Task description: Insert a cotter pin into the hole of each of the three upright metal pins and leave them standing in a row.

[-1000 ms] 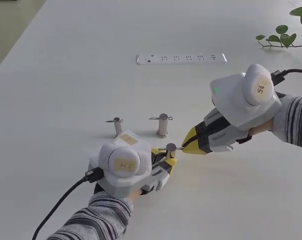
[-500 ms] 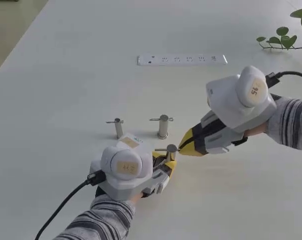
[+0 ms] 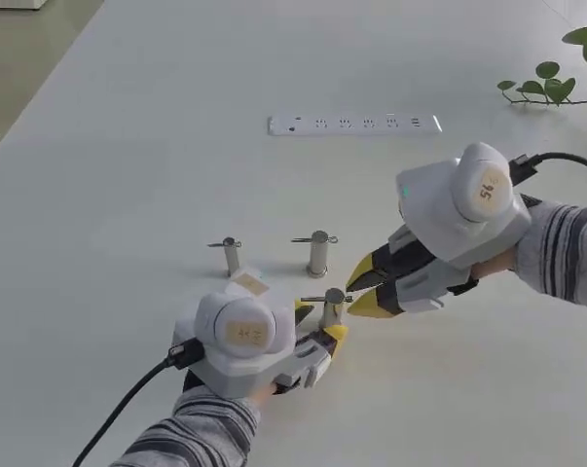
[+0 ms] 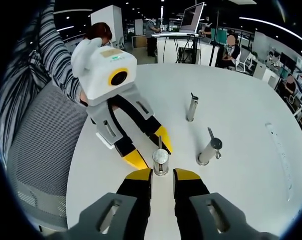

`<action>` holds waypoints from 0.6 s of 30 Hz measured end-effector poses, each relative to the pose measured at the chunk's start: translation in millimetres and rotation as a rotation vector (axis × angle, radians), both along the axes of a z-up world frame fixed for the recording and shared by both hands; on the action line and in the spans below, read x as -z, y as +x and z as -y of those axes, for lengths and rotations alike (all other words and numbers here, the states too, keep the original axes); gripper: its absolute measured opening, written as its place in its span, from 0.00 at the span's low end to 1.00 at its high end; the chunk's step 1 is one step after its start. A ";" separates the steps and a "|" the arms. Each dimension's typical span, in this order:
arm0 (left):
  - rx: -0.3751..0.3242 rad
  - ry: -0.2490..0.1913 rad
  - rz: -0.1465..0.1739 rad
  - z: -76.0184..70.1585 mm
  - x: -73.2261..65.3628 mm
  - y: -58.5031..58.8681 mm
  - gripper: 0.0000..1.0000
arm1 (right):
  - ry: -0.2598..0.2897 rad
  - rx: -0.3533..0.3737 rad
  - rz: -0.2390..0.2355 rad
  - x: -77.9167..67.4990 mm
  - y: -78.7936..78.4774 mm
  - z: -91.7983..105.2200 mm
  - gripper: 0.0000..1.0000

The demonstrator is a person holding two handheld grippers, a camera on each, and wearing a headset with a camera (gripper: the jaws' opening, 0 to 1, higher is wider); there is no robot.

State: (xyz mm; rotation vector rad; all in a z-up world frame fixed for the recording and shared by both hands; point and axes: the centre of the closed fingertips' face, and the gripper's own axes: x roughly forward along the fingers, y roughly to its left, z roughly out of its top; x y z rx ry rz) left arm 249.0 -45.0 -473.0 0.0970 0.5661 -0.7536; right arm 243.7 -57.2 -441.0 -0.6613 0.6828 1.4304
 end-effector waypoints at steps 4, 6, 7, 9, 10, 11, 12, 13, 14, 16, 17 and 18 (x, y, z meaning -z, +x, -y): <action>0.005 0.003 0.004 -5.4 -3.1 -1.8 0.32 | 0.014 0.005 0.005 -2.6 -1.4 -3.8 0.12; 0.012 0.003 0.002 -8.0 -5.0 -3.9 0.35 | 0.030 0.017 0.003 -4.3 -1.2 -7.8 0.13; 0.014 0.003 0.004 -9.4 -6.2 -5.1 0.37 | 0.034 0.020 0.001 -4.6 -1.4 -9.5 0.13; 0.016 0.000 0.005 -11.8 -8.6 -6.4 0.40 | 0.047 0.028 0.004 -5.7 -1.1 -13.7 0.13; 0.017 -0.004 0.002 -12.6 -9.9 -7.2 0.41 | 0.049 0.029 0.003 -5.6 -1.4 -15.0 0.14; 0.020 -0.009 -0.001 -13.3 -11.5 -8.7 0.42 | 0.053 0.035 0.001 -5.7 -1.3 -16.8 0.14; 0.022 -0.009 0.000 -14.0 -12.6 -9.5 0.43 | 0.056 0.042 0.001 -5.1 -1.4 -18.9 0.15; 0.022 -0.009 0.001 -14.7 -13.7 -10.3 0.45 | 0.054 0.041 0.005 -3.7 -2.3 -20.5 0.15; 0.024 -0.009 0.005 -15.6 -15.6 -11.3 0.46 | 0.053 0.039 0.007 -3.0 -2.7 -20.8 0.15; 0.022 -0.013 0.007 -17.2 -18.7 -12.4 0.48 | 0.053 0.041 0.007 0.0 -2.9 -22.2 0.15; 0.019 -0.017 0.009 -17.9 -20.2 -12.6 0.49 | 0.053 0.044 0.009 0.9 -2.1 -22.3 0.14; 0.017 -0.020 0.011 -18.4 -21.6 -12.8 0.50 | 0.053 0.046 0.010 1.8 -1.6 -22.4 0.14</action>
